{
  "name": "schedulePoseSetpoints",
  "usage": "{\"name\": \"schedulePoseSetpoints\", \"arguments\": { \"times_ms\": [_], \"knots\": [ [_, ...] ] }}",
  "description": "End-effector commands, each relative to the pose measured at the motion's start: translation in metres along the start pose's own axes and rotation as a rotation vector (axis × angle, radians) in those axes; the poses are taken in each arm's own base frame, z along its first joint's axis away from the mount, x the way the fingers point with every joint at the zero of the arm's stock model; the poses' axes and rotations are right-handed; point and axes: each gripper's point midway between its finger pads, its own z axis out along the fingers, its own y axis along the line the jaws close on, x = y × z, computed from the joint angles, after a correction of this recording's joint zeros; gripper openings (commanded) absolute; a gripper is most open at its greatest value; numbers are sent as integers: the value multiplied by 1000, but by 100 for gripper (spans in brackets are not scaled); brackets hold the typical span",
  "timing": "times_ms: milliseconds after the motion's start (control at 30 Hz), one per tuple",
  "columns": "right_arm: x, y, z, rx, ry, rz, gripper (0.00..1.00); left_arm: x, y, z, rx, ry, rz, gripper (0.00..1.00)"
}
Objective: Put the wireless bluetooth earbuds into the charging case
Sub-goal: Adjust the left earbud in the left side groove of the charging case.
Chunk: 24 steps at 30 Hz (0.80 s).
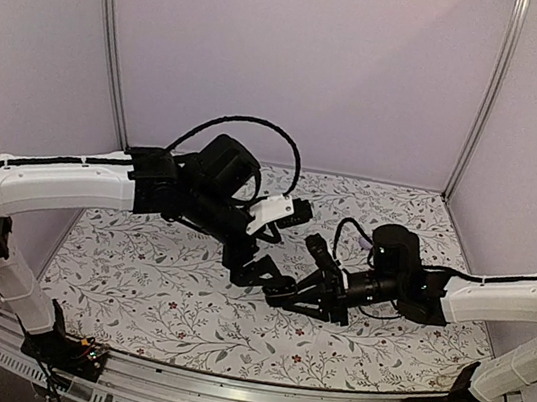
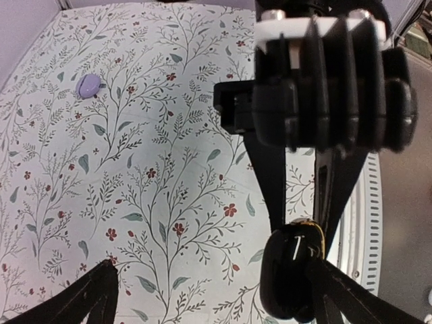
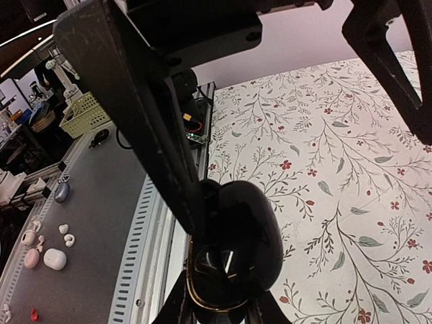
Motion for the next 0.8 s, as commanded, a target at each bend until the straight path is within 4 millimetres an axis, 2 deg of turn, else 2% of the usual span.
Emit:
{"name": "schedulePoseSetpoints", "arguments": {
  "times_ms": [0, 133, 500, 600, 700, 767],
  "knots": [
    [-11, 3, 3, -13, -18, -32, 0, -1, 6, 0, -6, 13, 3, 100],
    [-10, 5, 2, -22, -19, -33, 0, 5, 13, 4, -29, 38, -8, 100],
    [-9, 9, 3, -37, -16, -70, 0, -8, 28, -14, -55, -43, -51, 100],
    [-9, 9, 3, -39, -17, -69, 0, -15, 18, -22, -18, -91, -31, 100],
    [-9, 9, 2, -39, -17, -70, 0, -27, -1, -40, 54, -192, 20, 100],
    [-10, 10, 2, -40, -21, -74, 0, -25, -12, -50, 80, -241, 54, 100]
  ]
}}
